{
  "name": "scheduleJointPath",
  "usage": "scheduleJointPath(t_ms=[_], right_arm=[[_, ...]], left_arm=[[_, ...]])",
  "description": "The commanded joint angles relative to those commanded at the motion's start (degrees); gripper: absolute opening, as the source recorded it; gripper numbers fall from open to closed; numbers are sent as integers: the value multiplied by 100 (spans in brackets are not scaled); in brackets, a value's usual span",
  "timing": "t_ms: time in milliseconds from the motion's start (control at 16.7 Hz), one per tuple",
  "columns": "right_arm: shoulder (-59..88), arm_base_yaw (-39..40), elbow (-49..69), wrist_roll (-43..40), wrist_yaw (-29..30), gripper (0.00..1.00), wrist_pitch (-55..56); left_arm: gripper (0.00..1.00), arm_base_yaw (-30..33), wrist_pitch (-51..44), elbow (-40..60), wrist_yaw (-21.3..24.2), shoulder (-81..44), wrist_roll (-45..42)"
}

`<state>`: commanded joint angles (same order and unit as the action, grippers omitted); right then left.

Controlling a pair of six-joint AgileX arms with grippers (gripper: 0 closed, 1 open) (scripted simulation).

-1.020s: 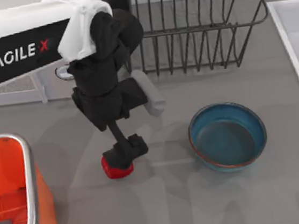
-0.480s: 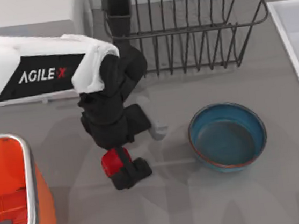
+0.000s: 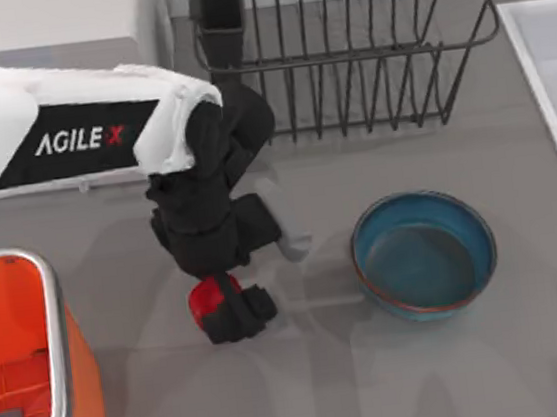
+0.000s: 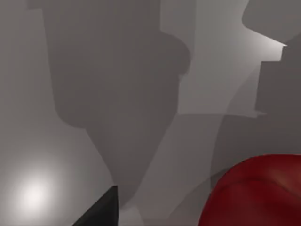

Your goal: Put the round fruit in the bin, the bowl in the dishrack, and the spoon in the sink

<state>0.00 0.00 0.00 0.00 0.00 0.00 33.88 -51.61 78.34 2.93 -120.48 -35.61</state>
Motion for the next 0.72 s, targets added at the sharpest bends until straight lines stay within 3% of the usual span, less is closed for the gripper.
scheduleJointPath(t_ms=[480,720], right_arm=[[0,0,0,0,0,100,0],[0,0,0,0,0,100,0]], left_arm=[[2,0,0,0,0,0,0],[0,0,0,0,0,0,0]])
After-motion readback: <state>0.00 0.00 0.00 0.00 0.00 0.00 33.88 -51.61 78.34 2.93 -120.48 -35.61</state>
